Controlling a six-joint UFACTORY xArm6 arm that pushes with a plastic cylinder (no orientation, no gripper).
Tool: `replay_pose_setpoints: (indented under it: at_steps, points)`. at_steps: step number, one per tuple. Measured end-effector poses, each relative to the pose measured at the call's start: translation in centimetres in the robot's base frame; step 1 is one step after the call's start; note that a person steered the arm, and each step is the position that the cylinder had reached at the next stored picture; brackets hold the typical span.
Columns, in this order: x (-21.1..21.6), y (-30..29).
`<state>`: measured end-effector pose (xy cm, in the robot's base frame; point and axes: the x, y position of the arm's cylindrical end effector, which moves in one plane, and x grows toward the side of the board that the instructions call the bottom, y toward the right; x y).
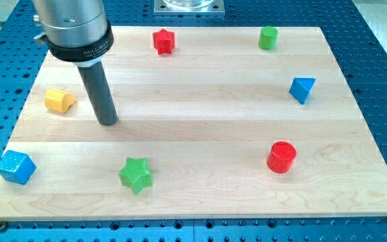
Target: Slide the green circle diagonal to the bottom right of the red star
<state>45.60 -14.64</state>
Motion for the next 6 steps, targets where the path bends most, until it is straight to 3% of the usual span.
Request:
replay_pose_setpoints:
  at_steps: [3, 4, 5, 6]
  points:
    - [-1.1, 1.3]
    - [-4.4, 2.2]
    - [-8.3, 7.3]
    - [-13.1, 18.6]
